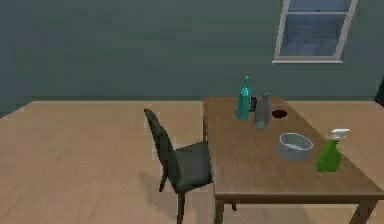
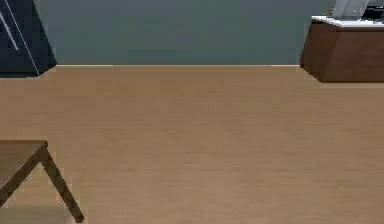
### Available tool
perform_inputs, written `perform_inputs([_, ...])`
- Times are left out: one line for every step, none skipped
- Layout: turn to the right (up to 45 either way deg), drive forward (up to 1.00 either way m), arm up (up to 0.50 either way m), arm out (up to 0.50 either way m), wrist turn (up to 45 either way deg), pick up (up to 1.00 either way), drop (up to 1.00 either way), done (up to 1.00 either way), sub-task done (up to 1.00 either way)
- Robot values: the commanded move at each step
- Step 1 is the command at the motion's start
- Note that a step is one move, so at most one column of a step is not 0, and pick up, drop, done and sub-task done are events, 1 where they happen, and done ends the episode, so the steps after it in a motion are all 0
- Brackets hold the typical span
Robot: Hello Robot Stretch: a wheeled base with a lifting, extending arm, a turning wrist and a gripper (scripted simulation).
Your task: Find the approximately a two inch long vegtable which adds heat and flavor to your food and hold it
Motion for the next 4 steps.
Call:
perform_inputs([45.0, 0.0, 0.0, 0.0, 0.0, 0.0, 0.0, 0.0, 0.0])
perform_inputs([15.0, 0.0, 0.0, 0.0, 0.0, 0.0, 0.0, 0.0, 0.0])
perform_inputs([3.0, 0.0, 0.0, 0.0, 0.0, 0.0, 0.0, 0.0, 0.0])
perform_inputs([0.0, 0.3, 0.0, 0.0, 0.0, 0.0, 0.0, 0.0, 0.0])
